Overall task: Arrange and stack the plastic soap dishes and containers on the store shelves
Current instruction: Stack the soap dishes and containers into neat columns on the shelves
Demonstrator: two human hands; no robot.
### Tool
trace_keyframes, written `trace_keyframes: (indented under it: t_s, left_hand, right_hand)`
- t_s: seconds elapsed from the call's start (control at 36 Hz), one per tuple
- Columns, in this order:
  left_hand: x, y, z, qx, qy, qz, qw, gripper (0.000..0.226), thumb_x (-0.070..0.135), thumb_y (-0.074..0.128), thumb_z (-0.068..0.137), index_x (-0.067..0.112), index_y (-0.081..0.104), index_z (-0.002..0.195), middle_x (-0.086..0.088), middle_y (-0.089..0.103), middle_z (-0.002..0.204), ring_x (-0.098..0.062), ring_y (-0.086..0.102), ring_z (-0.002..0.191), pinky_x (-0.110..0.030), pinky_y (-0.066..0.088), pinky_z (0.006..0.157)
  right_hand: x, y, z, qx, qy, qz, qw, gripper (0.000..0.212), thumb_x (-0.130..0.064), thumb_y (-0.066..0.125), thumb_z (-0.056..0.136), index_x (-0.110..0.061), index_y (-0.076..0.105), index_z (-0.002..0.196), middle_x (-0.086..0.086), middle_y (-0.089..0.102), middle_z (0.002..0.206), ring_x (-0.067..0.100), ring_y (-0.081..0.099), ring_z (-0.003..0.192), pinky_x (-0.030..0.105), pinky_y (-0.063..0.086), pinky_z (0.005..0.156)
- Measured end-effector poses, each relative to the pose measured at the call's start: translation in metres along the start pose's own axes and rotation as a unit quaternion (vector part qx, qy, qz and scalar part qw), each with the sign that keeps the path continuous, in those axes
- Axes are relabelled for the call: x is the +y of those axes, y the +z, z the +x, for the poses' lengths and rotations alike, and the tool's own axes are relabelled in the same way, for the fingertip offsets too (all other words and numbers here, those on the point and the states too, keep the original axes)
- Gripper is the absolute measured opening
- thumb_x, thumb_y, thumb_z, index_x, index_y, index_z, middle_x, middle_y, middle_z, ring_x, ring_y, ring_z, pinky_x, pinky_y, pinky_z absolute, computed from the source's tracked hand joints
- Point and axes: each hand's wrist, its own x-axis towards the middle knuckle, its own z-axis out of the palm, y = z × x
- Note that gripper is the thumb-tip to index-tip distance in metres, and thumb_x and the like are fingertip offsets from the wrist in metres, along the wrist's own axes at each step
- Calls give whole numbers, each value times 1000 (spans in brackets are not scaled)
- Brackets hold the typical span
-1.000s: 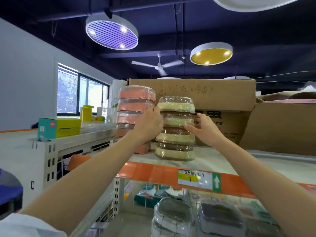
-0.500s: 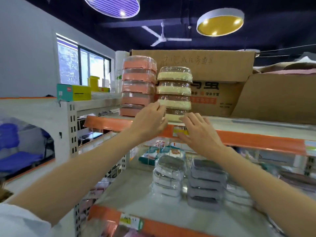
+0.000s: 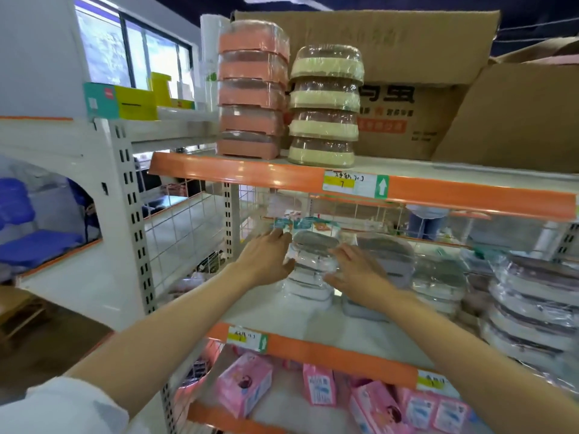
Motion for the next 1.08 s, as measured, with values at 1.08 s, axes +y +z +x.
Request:
trace_keyframes:
  t_s: [1.08]
  left_hand:
    - [-95,61,43,-8,1,-159,987,34,21,45,96,9,55,127,-8,58,123,-25,58,107,-37,49,91]
  right_hand:
    - [-7,50,107,-153,31,2,988,116,-69,67,69,-11,9,152,8,11,158,26,14,144,37,21,116]
